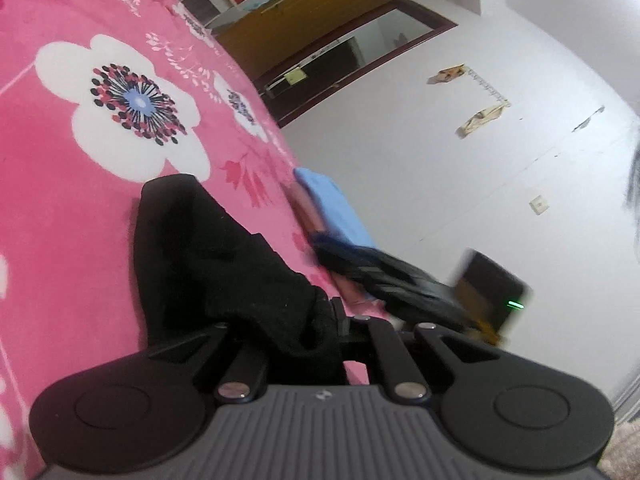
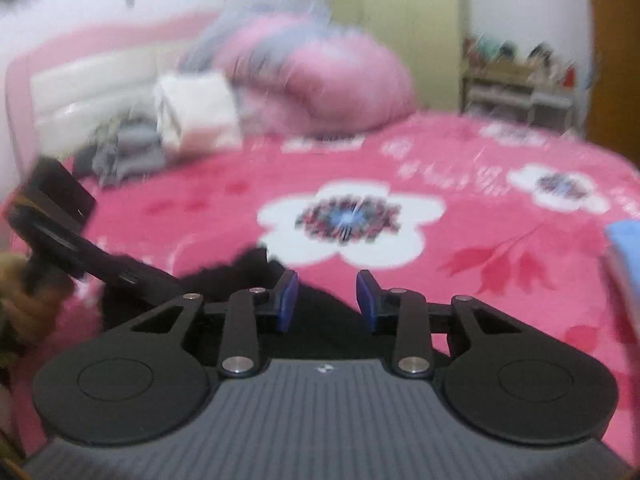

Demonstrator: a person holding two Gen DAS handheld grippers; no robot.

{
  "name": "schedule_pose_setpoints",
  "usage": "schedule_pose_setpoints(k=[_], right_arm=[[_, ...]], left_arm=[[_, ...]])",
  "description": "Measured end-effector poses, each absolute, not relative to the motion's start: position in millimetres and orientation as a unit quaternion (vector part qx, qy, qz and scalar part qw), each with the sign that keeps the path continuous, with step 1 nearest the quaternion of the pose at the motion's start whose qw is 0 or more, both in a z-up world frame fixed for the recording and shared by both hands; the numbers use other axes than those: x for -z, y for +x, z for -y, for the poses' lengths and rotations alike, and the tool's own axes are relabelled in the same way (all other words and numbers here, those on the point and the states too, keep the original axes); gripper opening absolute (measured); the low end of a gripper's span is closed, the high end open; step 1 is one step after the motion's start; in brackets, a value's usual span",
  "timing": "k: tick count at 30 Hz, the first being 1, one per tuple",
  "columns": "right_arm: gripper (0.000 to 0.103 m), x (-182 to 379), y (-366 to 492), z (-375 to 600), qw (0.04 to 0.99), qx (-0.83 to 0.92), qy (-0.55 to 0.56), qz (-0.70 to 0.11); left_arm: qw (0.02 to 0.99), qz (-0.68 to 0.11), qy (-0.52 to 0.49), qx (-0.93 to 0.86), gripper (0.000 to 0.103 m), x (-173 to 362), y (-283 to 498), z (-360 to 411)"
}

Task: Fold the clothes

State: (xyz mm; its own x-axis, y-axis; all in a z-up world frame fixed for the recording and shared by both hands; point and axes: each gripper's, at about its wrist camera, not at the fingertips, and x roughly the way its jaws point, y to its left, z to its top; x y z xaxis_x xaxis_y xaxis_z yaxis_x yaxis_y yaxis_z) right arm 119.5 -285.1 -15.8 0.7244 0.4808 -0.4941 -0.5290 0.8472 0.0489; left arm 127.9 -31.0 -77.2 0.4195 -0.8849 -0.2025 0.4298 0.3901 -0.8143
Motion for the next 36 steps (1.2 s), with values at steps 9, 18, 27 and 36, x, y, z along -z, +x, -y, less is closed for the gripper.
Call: schedule_pose_setpoints(k=[9,18,27,36], right_arm=[[0.013,60.1,160.8,247.9,0.88,-0.316,-0.122,-0.332],[0.004,48.2,152.7,239.2,0.887,-0.316,-0.152,-0.3],[0.004,39.4,142.3,234.6,0.892,-0.307,-0.184,-0.275],[0.004,64.8,159.9,207.5,0.886,-0.313,-0.206,-0.274]], left_arm=[[0.771,-0.308,-0.341,0.442,0.006,76.0,123.8,27.1],[0.769,-0.304,-0.342,0.446,0.006,75.1,123.0,26.7],[0.771,-0.303,-0.341,0.444,0.006,74.9,125.0,26.8],[0.776,-0.292,-0.329,0.452,0.006,65.2,121.2,30.5]])
